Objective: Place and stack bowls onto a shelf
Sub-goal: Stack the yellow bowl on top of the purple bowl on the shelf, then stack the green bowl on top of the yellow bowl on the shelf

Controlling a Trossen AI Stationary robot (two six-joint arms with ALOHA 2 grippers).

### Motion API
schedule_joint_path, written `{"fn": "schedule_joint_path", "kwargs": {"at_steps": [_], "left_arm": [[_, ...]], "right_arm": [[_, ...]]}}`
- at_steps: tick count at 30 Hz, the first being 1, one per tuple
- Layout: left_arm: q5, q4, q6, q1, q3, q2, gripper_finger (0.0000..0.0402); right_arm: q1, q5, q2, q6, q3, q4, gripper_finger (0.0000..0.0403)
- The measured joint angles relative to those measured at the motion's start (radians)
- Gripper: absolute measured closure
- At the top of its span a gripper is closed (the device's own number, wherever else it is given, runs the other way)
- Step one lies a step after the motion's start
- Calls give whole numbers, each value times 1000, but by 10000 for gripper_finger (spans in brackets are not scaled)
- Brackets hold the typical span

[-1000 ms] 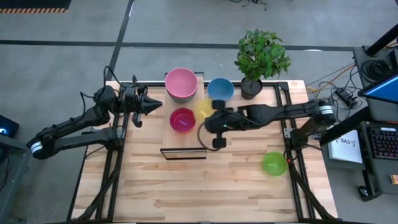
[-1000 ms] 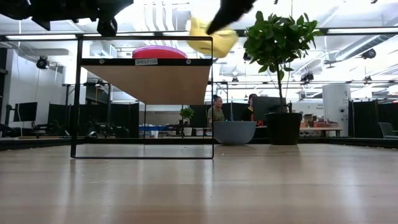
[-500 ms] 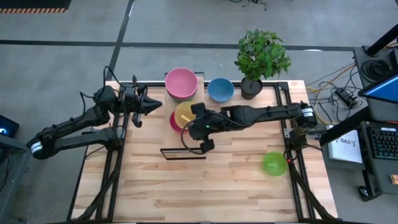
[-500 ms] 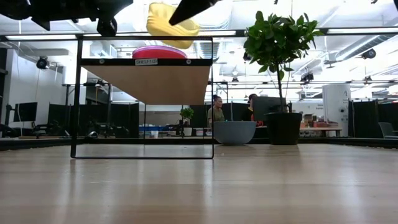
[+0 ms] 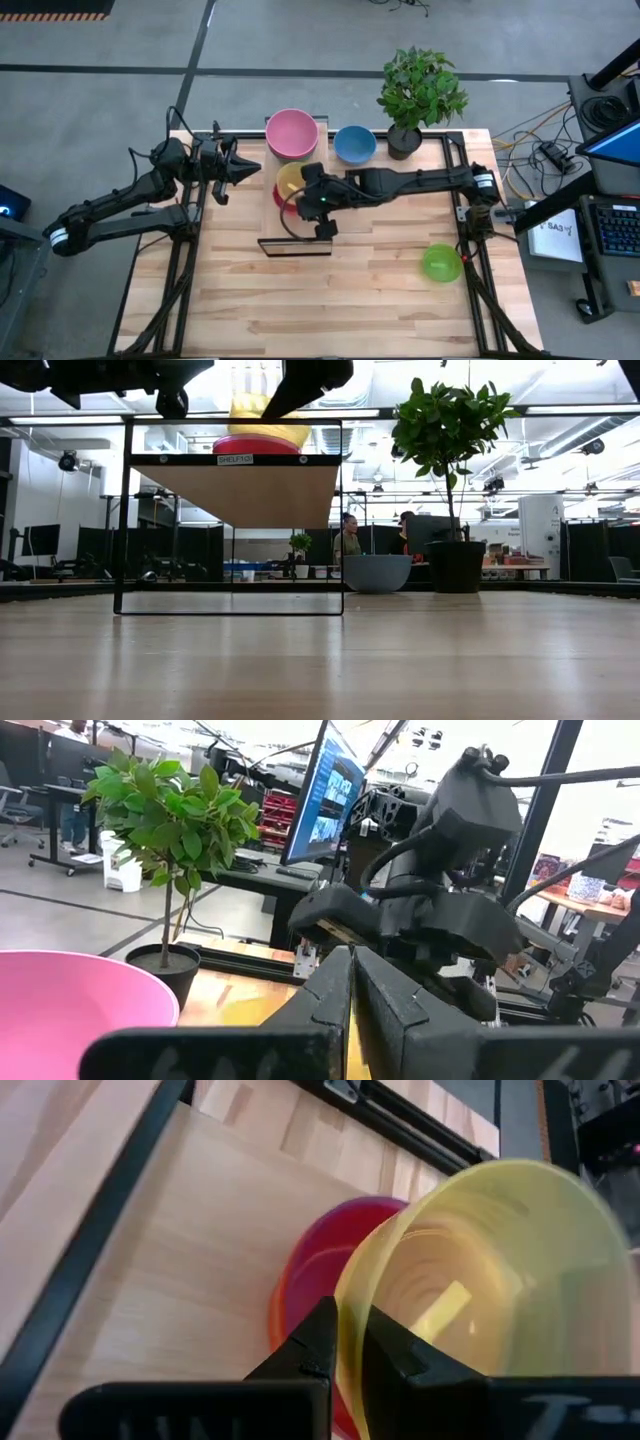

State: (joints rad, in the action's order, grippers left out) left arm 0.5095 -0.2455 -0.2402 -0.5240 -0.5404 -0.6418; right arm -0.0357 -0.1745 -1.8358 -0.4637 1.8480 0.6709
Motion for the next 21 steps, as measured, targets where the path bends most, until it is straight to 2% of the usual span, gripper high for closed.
{"fn": "schedule_joint_path", "kwargs": {"at_steps": [11, 17, 21], "left_arm": [[0, 0, -4, 3, 0, 0, 402], [-1, 0, -7, 26, 0, -4, 402], [-1, 0, -9, 53, 0, -8, 402]], "right_arm": [[16, 26, 2, 18, -1, -10, 296], [4, 42, 19, 38, -1, -7, 279], [-1, 148, 63, 105, -3, 33, 279]]}}
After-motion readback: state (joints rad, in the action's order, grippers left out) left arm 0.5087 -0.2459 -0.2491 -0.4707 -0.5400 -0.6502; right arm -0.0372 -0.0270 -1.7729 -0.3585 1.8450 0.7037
